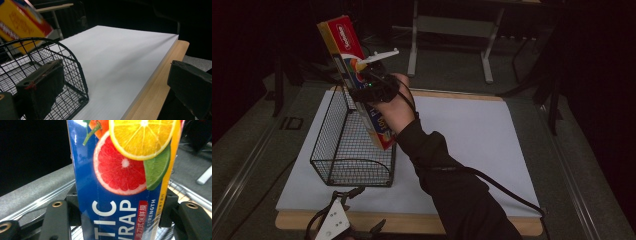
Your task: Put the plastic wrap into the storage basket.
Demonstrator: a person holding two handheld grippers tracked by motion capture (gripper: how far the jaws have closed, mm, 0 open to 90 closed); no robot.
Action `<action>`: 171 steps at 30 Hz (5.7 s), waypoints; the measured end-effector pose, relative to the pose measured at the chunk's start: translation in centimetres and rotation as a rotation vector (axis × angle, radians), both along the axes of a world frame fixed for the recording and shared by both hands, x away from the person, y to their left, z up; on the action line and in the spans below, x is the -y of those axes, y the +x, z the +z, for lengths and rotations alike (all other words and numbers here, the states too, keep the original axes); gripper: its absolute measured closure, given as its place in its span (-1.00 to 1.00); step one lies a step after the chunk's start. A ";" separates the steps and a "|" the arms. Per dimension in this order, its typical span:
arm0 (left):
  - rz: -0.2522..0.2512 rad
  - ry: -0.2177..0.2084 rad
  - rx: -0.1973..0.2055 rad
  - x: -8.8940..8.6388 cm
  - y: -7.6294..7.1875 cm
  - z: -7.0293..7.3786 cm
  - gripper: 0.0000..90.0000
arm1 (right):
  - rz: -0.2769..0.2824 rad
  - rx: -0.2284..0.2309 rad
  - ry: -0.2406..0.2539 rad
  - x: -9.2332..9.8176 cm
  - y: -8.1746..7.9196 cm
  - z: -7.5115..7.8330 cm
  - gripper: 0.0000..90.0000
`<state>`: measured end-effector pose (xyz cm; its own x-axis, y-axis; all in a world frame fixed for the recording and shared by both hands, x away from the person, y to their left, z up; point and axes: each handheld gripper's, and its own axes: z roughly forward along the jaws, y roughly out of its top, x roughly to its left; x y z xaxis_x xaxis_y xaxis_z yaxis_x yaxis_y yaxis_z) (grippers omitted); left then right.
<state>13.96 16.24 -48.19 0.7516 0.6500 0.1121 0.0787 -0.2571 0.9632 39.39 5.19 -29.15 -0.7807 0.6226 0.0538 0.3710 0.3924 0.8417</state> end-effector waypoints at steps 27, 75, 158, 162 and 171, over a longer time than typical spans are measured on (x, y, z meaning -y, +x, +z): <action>-0.008 -0.002 0.002 -0.1 0.0 0.0 -0.96 | -0.048 -0.212 -0.146 -3.9 0.3 -9.7 -0.12; -0.014 0.012 0.005 -0.1 0.0 -0.1 -0.96 | -0.194 -0.280 -0.216 -5.8 4.7 -15.3 -0.18; -0.012 0.040 -0.014 0.8 0.6 -0.4 -0.96 | -0.136 -0.094 -0.044 21.4 -1.4 -11.3 -0.66; -0.010 0.040 -0.014 0.8 0.6 -0.4 -0.96 | -0.153 -0.103 -0.041 22.8 -1.9 -12.3 -0.66; -0.014 0.046 -0.013 0.8 0.6 -0.4 -0.96 | -0.170 -0.089 -0.099 24.7 -3.7 -14.9 -0.66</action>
<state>14.55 15.42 -48.60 0.7619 0.6341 0.1318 0.0869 -0.3018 0.9494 35.65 -19.54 -44.09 -0.6585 0.7509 0.0500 0.5101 0.3965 0.7633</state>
